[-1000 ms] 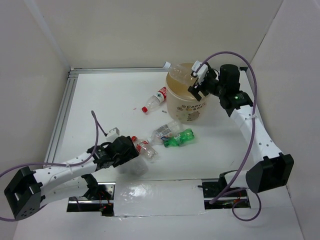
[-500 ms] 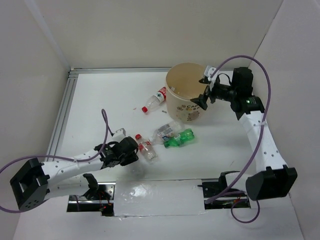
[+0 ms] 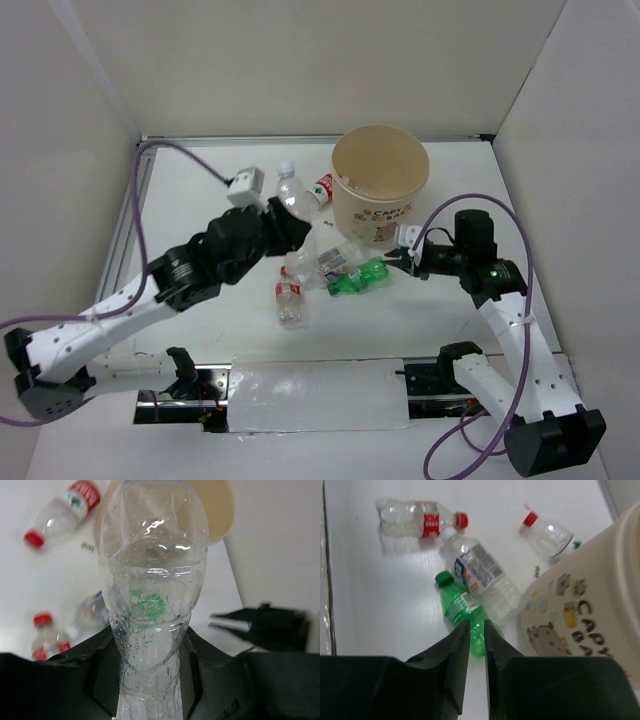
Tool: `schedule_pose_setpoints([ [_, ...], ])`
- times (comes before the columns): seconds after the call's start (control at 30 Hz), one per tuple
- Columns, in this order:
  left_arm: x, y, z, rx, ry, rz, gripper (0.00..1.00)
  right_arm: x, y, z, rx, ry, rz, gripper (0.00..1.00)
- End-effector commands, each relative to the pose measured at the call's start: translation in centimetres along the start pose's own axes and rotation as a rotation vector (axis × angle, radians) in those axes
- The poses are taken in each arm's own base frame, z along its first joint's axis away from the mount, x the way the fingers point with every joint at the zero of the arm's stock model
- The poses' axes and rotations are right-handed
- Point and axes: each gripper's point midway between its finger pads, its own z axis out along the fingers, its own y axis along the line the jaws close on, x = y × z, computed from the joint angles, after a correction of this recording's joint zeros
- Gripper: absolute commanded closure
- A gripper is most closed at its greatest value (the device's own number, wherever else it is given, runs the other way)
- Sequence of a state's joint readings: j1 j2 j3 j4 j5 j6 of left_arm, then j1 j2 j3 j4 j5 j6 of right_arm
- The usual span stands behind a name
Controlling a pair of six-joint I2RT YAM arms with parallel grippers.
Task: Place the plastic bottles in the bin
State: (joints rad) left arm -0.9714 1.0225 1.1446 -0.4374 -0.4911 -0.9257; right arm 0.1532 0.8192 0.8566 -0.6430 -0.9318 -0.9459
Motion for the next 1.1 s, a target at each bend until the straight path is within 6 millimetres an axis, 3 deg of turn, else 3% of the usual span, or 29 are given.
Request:
schedule_pose_setpoints([
  [0.0,-6.4,-6.5,4.7,0.103,-0.208,0.127,1.0,4.2,2.3,0.5,-0.04,0.088,0.006,0.76],
  [0.07,-8.8,-8.9,7.0,0.138,-0.272,0.139,0.98,5.2,2.6,0.7,-0.044,0.105,0.008,0.7],
  [0.1,-9.7,-10.3,9.3,0.13,-0.284,0.152,0.98,5.4,3.0,0.9,-0.057,0.105,0.001,0.68],
  [0.2,-11.8,-11.2,12.9,0.112,-0.317,0.147,0.98,6.4,3.6,1.0,-0.073,0.127,0.022,0.63],
  [0.23,-13.5,-12.3,13.1,0.127,-0.351,0.129,0.97,6.7,3.8,1.1,-0.078,0.13,0.029,0.61],
  [0.27,-12.1,-11.8,15.8,0.105,-0.321,0.136,0.97,6.8,3.8,1.0,-0.074,0.138,0.029,0.57],
  [0.33,-13.8,-12.5,17.2,0.112,-0.358,0.098,0.93,7.3,4.0,1.3,-0.078,0.144,0.026,0.47],
  [0.37,-13.7,-12.7,18.0,0.112,-0.357,0.098,0.92,7.2,3.7,1.3,-0.07,0.138,0.015,0.46],
  [0.4,-12.5,-11.7,20.3,0.079,-0.329,0.1,0.91,7.4,3.7,1.5,-0.067,0.136,0.01,0.41],
  [0.47,-13.2,-11.8,21.5,0.079,-0.331,0.065,0.85,7.8,4.0,1.6,-0.071,0.145,0.009,0.34],
  [0.5,-12.8,-12.1,22.1,0.091,-0.317,0.069,0.8,8.4,4.0,1.8,-0.07,0.157,0.014,0.29],
  [0.53,-11.5,-12.2,24.0,0.102,-0.292,0.078,0.61,9.1,4.2,2.2,-0.077,0.166,0.005,0.16],
  [0.57,-12.4,-12.9,23.5,0.118,-0.311,0.069,0.61,9.2,4.2,2.2,-0.077,0.166,0.004,0.16],
  [0.6,-11.7,-12.6,24.1,0.105,-0.284,0.091,0.48,9.5,4.4,2.5,-0.088,0.172,-0.009,0.12],
  [0.63,-11.1,-12.5,24.6,0.1,-0.263,0.1,0.27,9.9,4.2,2.8,-0.092,0.171,-0.042,0.09],
  [0.67,-10.1,-12.2,25.6,0.09,-0.234,0.111,0.18,9.9,4.6,3.2,-0.105,0.161,-0.055,0.05],
  [0.73,-10.0,-12.0,25.5,0.083,-0.225,0.115,0.03,10.2,4.0,4.0,-0.098,0.165,-0.096,0.05],
  [0.9,-12.5,-12.7,21.8,0.114,-0.274,0.139,0.0,11.8,3.9,6.6,-0.149,0.214,-0.17,0.04],
  [0.97,-14.6,-12.2,18.6,0.078,-0.311,0.158,0.0,12.3,2.8,7.5,-0.128,0.241,-0.198,0.04],
  [1.0,-14.3,-11.8,17.2,0.056,-0.3,0.2,0.0,12.4,2.5,7.8,-0.121,0.25,-0.21,0.04],
  [1.03,-12.5,-9.5,17.1,0.004,-0.262,0.24,0.0,12.7,2.2,8.0,-0.111,0.266,-0.225,0.04],
  [1.07,-14.0,-9.5,13.1,0.015,-0.302,0.237,0.0,12.9,1.5,8.4,-0.092,0.272,-0.247,0.03],
])
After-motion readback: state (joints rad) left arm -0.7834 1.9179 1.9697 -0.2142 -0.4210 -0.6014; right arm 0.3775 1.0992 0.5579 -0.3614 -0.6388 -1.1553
